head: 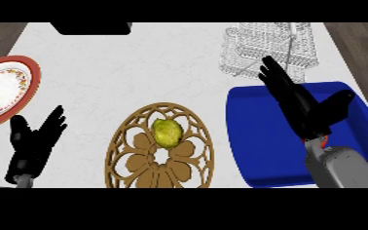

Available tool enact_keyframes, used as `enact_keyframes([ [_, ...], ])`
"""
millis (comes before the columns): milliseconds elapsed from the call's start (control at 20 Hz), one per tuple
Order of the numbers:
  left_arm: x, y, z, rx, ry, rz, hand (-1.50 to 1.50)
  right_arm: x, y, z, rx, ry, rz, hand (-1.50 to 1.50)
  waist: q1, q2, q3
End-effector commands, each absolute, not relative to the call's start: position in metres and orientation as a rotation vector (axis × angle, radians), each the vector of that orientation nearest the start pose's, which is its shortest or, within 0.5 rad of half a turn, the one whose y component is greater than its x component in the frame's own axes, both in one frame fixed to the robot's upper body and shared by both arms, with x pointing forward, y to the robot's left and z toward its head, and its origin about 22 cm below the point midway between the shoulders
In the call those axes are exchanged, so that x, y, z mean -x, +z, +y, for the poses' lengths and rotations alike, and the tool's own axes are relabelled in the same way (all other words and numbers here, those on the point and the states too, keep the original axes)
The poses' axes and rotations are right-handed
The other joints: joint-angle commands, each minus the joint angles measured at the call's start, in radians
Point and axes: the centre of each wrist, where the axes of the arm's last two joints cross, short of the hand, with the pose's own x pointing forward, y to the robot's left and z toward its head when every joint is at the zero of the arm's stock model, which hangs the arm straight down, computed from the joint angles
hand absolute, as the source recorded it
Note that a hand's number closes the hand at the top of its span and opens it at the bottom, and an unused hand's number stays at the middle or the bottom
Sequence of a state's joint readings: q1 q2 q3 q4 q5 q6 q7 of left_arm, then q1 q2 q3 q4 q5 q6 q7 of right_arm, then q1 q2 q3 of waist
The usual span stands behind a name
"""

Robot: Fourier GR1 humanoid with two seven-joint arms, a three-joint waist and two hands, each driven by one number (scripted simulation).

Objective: Pick the tomato from the tray and place it in the tiered basket

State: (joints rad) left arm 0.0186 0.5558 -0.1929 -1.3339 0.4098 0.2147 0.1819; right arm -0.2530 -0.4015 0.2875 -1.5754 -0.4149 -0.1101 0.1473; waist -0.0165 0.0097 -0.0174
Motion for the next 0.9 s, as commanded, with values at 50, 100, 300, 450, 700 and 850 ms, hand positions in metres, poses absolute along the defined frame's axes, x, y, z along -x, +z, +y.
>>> enact_keyframes([
  [50,-0.242,-0.007,0.324,-0.323,-0.074,-1.248,0.00,-0.283,0.065,-0.275,-0.185,0.177,-1.573,1.50,0.008,-0.009,0.018],
  [100,-0.247,0.014,0.343,-0.369,-0.122,-1.323,0.00,-0.279,0.071,-0.301,-0.195,0.166,-1.592,1.50,0.000,-0.011,0.020],
  [300,-0.253,0.021,0.343,-0.420,-0.095,-1.368,0.00,-0.282,0.076,-0.332,-0.106,-0.445,-1.804,1.50,-0.160,-0.064,0.063],
  [450,-0.266,0.043,0.331,-0.454,-0.190,-1.515,0.00,-0.235,0.034,-0.424,0.466,-0.063,-1.380,-1.50,-0.031,-0.005,0.020],
  [700,-0.273,0.025,0.300,-0.443,-0.221,-1.531,0.00,-0.211,0.055,-0.490,0.482,-0.042,-1.459,-1.50,0.005,-0.008,0.018],
  [850,-0.282,0.038,0.305,-0.436,-0.212,-1.527,0.00,-0.197,0.090,-0.509,0.452,0.166,-1.396,-1.50,-0.003,-0.010,0.017],
])
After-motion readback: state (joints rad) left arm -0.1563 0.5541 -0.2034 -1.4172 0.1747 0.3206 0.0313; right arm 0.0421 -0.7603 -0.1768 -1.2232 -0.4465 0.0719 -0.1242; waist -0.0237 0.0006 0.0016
